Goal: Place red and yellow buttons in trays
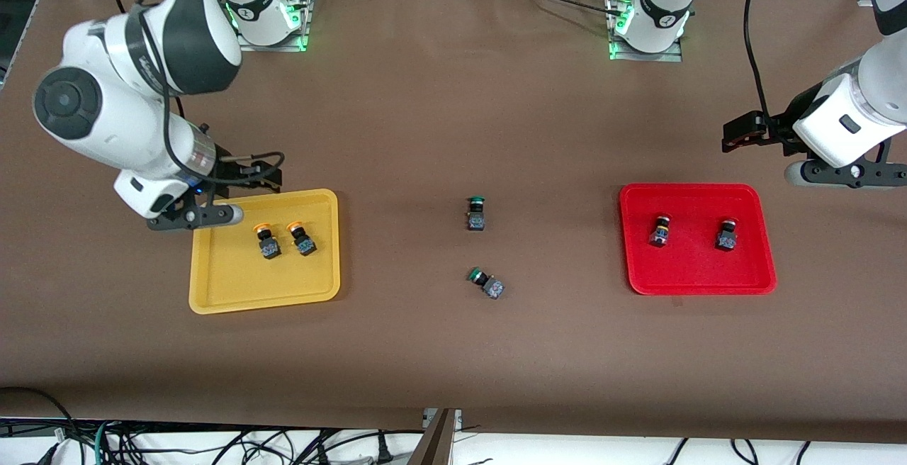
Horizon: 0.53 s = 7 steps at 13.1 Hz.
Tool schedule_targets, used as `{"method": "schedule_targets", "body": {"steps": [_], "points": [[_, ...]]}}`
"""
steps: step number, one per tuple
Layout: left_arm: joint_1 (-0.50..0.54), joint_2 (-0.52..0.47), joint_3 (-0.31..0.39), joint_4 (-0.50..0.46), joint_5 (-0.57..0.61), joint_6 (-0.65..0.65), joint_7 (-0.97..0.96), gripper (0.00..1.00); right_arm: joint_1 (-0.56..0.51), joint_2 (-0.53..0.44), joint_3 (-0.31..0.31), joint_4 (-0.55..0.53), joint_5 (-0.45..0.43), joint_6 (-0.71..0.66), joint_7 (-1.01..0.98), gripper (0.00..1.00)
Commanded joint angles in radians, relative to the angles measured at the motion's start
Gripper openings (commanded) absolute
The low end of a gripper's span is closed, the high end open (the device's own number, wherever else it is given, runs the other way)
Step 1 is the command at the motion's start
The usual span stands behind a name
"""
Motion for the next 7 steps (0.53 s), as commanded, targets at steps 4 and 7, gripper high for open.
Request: {"method": "schedule_targets", "body": {"steps": [4,7], "points": [[-0.002,0.016,0.003,0.036,0.003,-0.019,-0.001,1.00,-0.043,-0.181,0.039,-0.156,-0.089,-0.014,0.013,0.99],[-0.004,0.016,0.003,0.036,0.003,-0.019,-0.003,1.00,-0.226,-0.207,0.229,-0.145,-0.118,-0.025,0.002,0.99]]}}
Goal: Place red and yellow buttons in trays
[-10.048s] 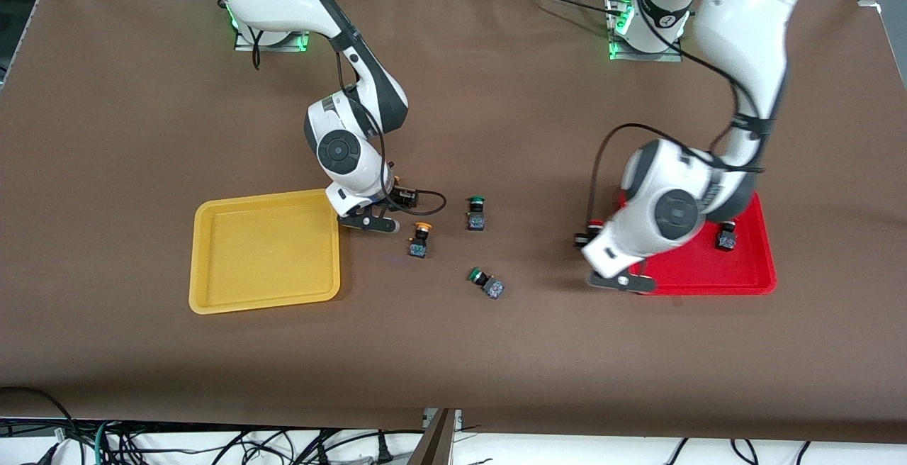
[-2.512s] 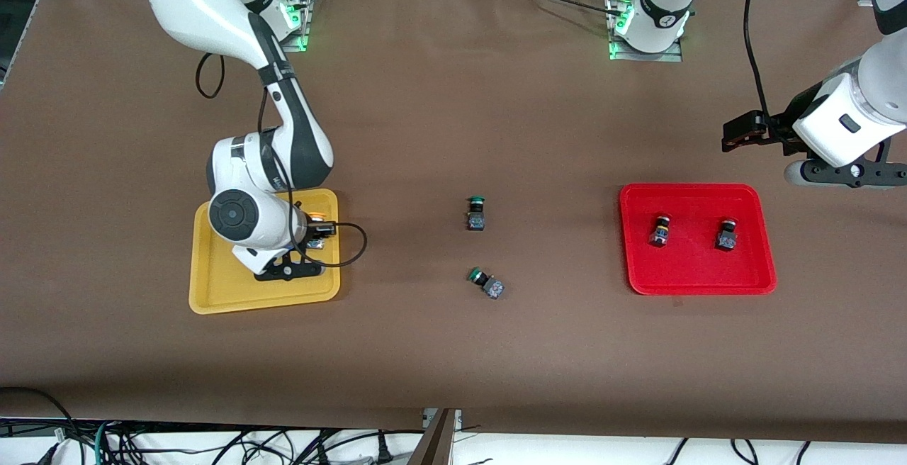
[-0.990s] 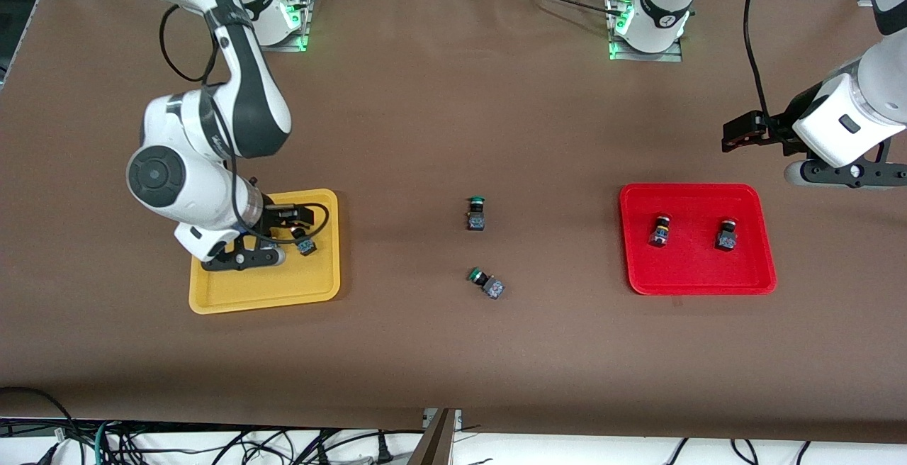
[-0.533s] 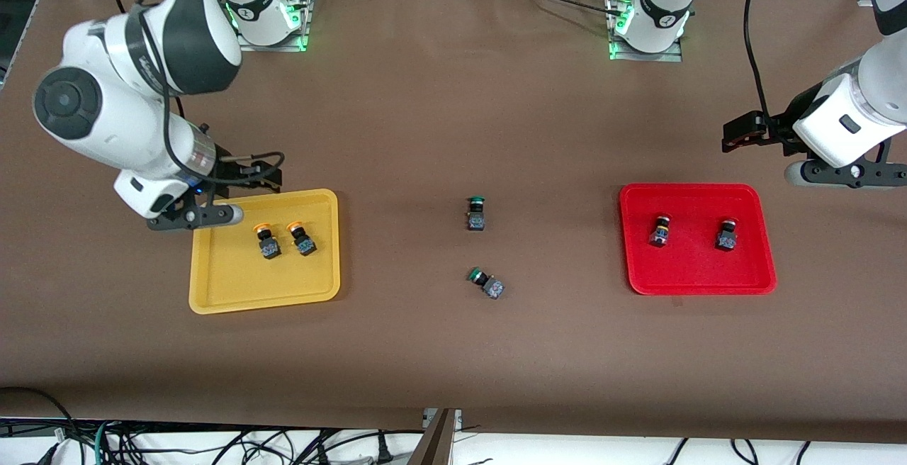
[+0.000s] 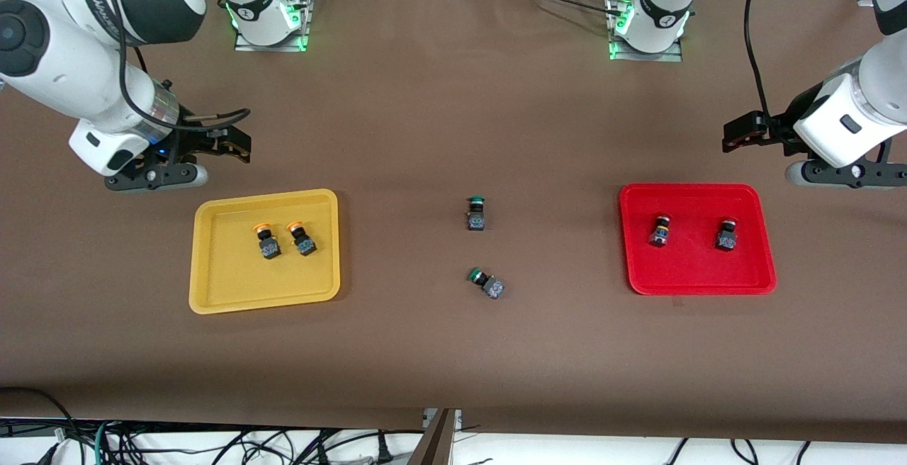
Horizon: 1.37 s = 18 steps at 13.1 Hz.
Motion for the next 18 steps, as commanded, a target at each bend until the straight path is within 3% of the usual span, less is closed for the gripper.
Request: {"method": "schedule_targets", "body": {"steps": [1,4,11,18], "points": [[-0.004,0.016,0.003,0.035,0.003,-0.019,-0.003,1.00,-0.139,-0.054,0.140,-0.022,-0.030,-0.009,-0.001,0.99],[-0.004,0.016,0.003,0.035,0.003,-0.019,-0.003,1.00,-0.220,-0.085,0.215,-0.014,-0.034,-0.053,-0.004,0.99],[-0.005,0.016,0.003,0.035,0.003,-0.019,-0.001,1.00,-0.223,-0.085,0.212,-0.016,-0.059,-0.053,-0.002,0.99],[-0.002,0.016,0.003,0.035,0.001,-0.019,-0.003,1.00,-0.229,-0.021,0.209,0.110,-0.093,-0.055,-0.002,0.99]]}}
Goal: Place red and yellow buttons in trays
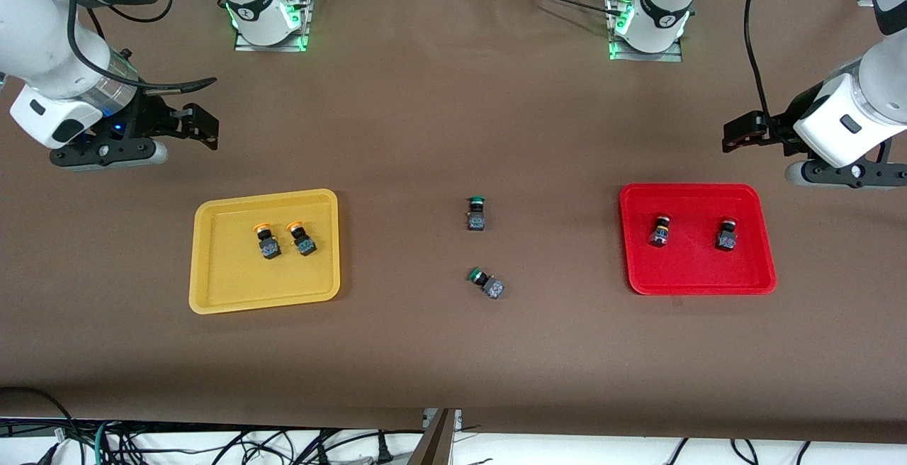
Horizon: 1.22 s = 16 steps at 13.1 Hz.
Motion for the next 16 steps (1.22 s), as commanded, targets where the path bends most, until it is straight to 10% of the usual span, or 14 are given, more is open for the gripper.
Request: {"method": "schedule_targets", "body": {"steps": [1,16], "points": [[-0.004,0.015,0.003,0.034,0.001,-0.020,-0.003,1.00,-0.019,0.024,0.013,0.068,-0.019,-0.015,-0.004,0.99],[-0.004,0.015,0.003,0.034,0.001,-0.019,-0.003,1.00,-0.014,0.032,0.014,0.075,-0.005,-0.051,0.017,0.99]]}}
